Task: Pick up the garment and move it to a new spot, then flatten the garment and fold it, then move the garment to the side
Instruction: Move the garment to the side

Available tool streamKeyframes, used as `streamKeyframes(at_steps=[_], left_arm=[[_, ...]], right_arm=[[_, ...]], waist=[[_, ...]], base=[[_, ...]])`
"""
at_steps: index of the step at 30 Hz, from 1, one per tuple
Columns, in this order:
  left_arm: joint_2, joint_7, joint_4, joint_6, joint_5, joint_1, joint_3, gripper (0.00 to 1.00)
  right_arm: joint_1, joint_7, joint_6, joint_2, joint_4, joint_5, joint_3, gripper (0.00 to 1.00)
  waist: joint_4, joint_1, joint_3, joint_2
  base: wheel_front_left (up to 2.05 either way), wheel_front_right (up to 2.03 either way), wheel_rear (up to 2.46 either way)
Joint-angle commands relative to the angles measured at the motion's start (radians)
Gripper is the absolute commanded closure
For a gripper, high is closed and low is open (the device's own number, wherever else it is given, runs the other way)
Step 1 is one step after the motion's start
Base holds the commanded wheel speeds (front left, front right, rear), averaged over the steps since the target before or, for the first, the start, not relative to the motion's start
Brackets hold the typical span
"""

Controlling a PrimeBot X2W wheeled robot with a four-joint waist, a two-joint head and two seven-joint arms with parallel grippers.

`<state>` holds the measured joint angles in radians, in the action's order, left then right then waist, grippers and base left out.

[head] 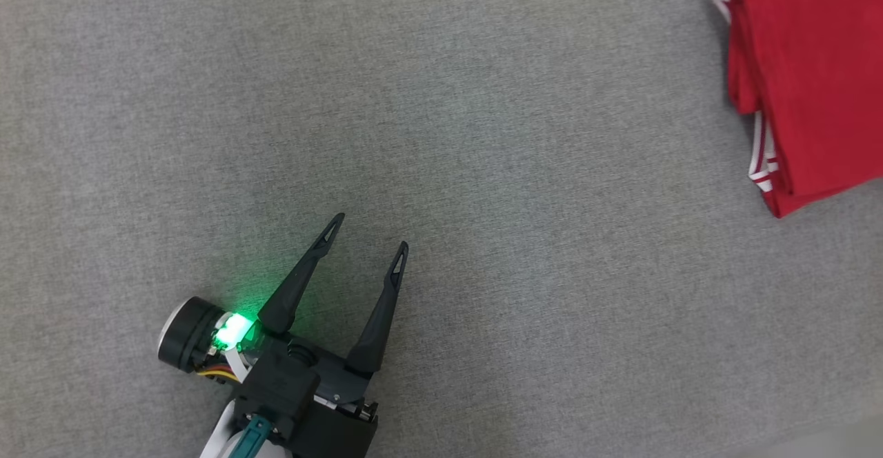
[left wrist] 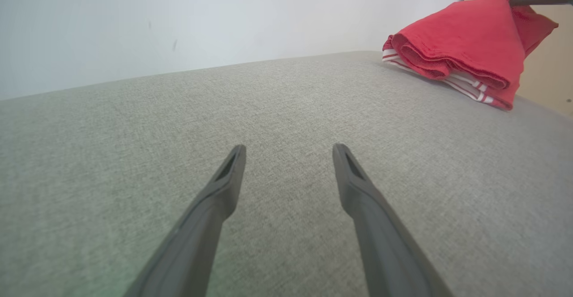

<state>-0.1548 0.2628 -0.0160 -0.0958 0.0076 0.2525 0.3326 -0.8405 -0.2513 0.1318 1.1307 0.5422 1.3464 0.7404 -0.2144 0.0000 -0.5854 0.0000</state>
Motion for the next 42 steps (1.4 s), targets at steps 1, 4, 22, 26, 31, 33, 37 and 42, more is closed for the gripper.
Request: streamKeyframes(at_steps=[1,4,22,26,31,33,37,42], left_arm=[[-0.019,0.002,0.019,0.006,0.006,0.022,-0.016,0.0],[-0.024,0.002,0.019,0.01,0.005,0.026,-0.014,0.0],[0.016,0.002,0.024,0.056,-0.041,-0.06,-0.008,0.0],[0.034,0.003,0.031,0.071,-0.067,-0.098,-0.02,0.0],[0.053,0.003,0.042,0.078,-0.103,-0.143,-0.037,0.0],[0.062,0.003,0.05,0.084,-0.123,-0.161,-0.049,0.0],[0.077,0.003,0.071,0.095,-0.167,-0.204,-0.078,0.0],[0.087,0.003,0.082,0.104,-0.209,-0.249,-0.117,0.0]], right_arm=[[-0.024,0.006,-0.003,-0.023,0.038,-0.021,0.003,1.0],[-0.061,0.023,-0.003,-0.066,0.14,-0.058,0.01,0.52],[-0.095,-0.014,-0.003,-0.338,0.328,-0.543,-0.166,0.0],[0.024,-0.014,-0.003,-0.409,0.199,-0.621,-0.252,0.0],[0.157,-0.014,-0.003,-0.47,0.078,-0.704,-0.323,0.0],[0.224,-0.014,-0.003,-0.503,0.023,-0.739,-0.353,0.0],[0.347,-0.014,-0.003,-0.577,-0.066,-0.811,-0.413,0.0],[0.479,-0.014,-0.003,-0.675,-0.164,-0.905,-0.483,0.0]], waist=[[0.008,0.0,-0.006,0.0],[0.016,0.0,-0.007,0.0],[0.049,0.0,0.183,0.0],[0.068,0.0,0.26,0.0],[0.094,0.0,0.334,0.0],[0.11,0.0,0.369,0.0],[0.136,0.0,0.431,0.0],[0.16,0.0,0.501,0.0]], base=[[0.0,0.0,0.0],[0.0,0.0,0.0],[0.0,0.0,0.0],[0.0,0.0,0.0],[0.0,0.0,0.0],[0.0,0.0,0.0],[0.0,0.0,0.0],[0.0,0.0,0.0]])
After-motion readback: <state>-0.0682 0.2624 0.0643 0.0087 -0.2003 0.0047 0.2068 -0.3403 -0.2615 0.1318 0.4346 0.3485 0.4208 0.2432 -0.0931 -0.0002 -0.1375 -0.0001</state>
